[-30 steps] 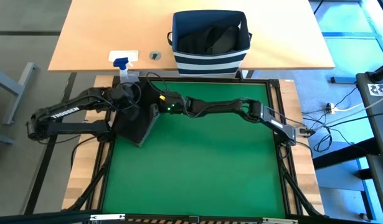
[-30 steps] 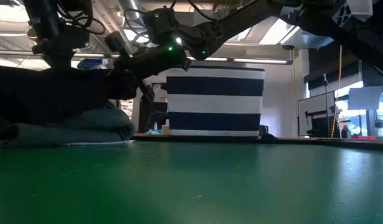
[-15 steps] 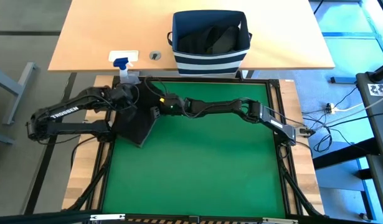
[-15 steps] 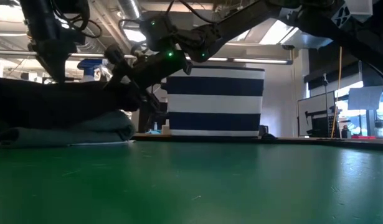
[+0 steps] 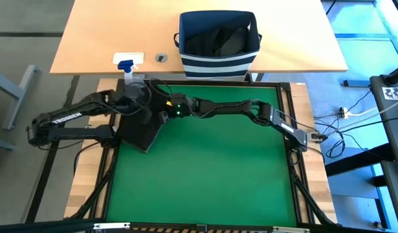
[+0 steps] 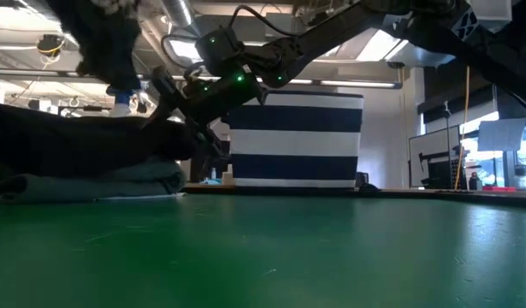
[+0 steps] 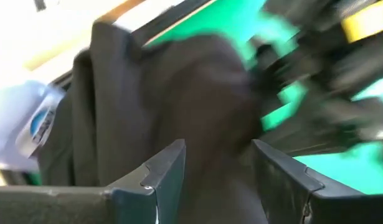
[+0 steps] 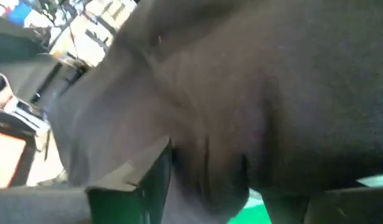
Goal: Fold Laundry from Bin
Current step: Stack the black shirt on top of the green shirt on the table, then fold the blue pants
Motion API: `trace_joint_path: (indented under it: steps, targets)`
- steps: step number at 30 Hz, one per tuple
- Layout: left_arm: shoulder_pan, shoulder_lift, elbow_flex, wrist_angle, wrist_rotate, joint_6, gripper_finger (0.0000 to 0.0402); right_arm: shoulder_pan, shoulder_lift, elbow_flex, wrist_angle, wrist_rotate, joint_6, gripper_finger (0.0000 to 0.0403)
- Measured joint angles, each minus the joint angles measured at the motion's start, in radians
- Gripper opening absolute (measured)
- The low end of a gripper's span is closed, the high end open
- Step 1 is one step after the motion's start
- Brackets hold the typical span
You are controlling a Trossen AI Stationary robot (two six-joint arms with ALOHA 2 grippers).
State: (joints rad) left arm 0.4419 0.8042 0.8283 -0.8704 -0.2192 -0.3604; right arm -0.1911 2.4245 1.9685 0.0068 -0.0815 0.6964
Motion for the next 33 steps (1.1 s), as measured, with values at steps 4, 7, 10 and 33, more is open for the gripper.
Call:
trace_joint_path:
  steps: [4,7,10,33]
  targets:
    - [0.014,0.011,-0.144,0.089,-0.091,0.002,0.0175,-0.009,-0.007,0.0,-0.051,-0.061,-0.093,0.0206]
    - [0.035,0.012,-0.255,0.191,-0.179,-0.001,0.0176,-0.008,-0.027,0.0,-0.086,-0.065,-0.17,0.0205]
    - [0.068,0.012,-0.319,0.237,-0.222,-0.047,0.0176,-0.008,-0.054,0.001,-0.16,-0.045,-0.231,0.0205]
    - [0.087,-0.001,0.085,0.31,-0.024,0.109,0.0176,-0.13,-0.682,0.002,-0.863,0.17,-0.606,0.0205]
